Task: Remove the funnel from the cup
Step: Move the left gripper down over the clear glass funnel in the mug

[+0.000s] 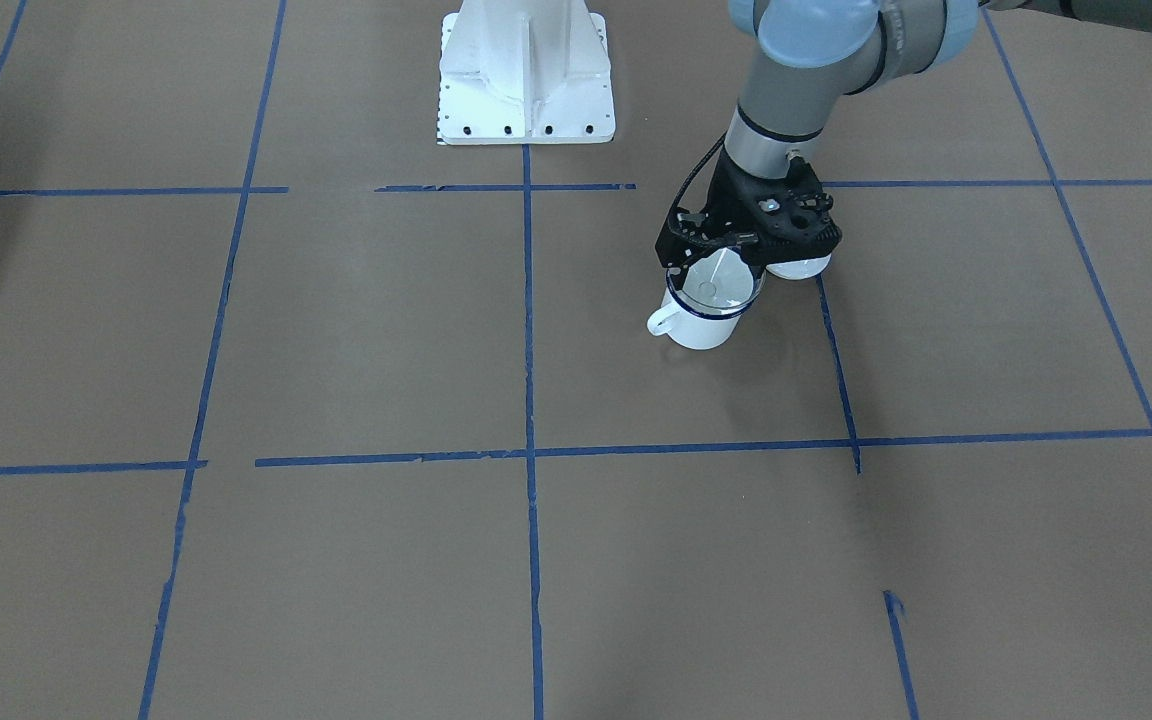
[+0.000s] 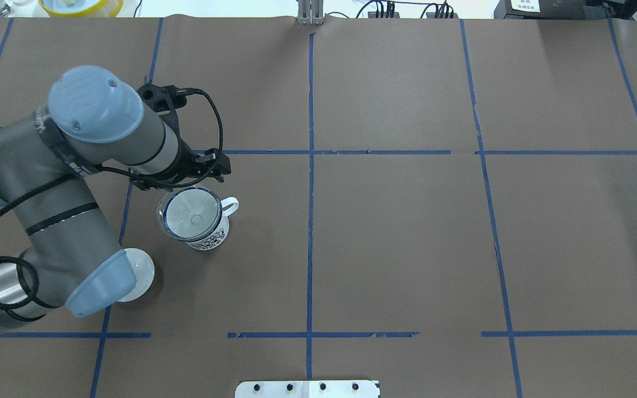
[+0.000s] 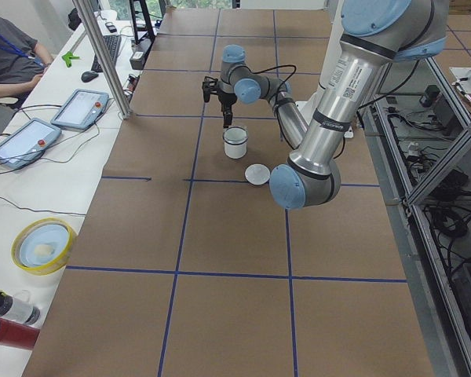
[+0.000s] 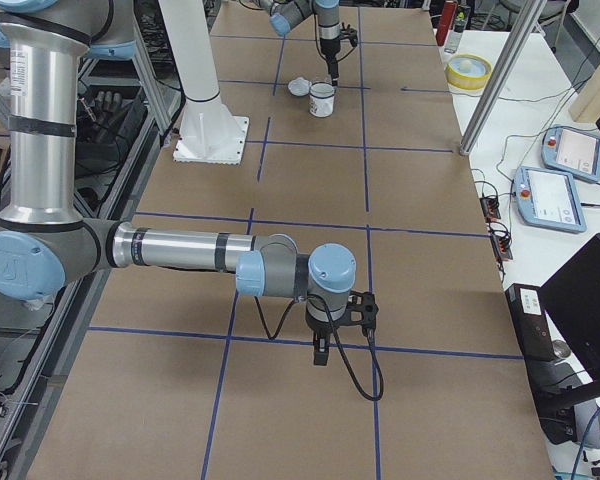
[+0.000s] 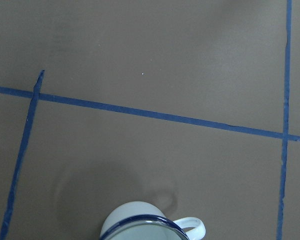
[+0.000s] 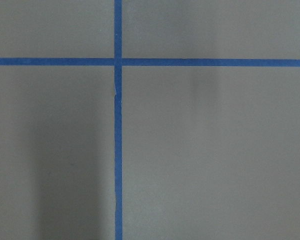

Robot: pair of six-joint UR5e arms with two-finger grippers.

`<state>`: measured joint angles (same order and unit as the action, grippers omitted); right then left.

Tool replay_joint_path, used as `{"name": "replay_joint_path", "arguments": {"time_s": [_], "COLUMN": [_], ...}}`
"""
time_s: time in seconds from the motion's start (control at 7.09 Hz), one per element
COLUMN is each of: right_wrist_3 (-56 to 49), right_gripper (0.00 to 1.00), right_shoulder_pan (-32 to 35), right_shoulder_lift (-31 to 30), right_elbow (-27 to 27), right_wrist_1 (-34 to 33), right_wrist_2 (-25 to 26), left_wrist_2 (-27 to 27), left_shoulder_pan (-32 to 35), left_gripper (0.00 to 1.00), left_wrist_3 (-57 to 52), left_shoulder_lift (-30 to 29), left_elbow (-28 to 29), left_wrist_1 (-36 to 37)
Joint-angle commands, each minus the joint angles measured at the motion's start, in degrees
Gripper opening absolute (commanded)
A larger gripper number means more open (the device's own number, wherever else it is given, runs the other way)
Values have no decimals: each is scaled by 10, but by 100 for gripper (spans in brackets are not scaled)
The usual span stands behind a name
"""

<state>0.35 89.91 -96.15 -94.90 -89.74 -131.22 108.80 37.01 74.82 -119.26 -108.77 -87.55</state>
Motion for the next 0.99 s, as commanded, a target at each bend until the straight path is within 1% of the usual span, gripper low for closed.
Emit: {"name": "replay_joint_path", "arguments": {"time_s": [0.0, 0.14, 0.28, 0.56, 0.71, 0.85], "right_wrist_3": [0, 0, 0, 0, 0, 0], "right_gripper": [100, 100, 100, 100, 100, 100], "right_shoulder_pan": [0, 0, 0, 0, 0, 0], "right_shoulder_lift": [0, 0, 0, 0, 0, 0], "right_elbow": [1, 0, 0, 0, 0, 0], "right_wrist_1": [0, 0, 0, 0, 0, 0], "right_wrist_2": [0, 0, 0, 0, 0, 0], "left_wrist_2": [-7, -6, -5, -5, -4, -3], "left_shoulder_pan": [-17, -24, -26, -31, -33, -33], "left_gripper": [94, 80, 75, 74, 56, 28], "left_wrist_3": [3, 3, 3, 2, 2, 2], "left_shoulder_lift": [-10, -12, -12, -19, -20, -20], "left_elbow": [23, 24, 24, 25, 24, 25], "left_wrist_1": [-2, -2, -2, -3, -3, -3]}}
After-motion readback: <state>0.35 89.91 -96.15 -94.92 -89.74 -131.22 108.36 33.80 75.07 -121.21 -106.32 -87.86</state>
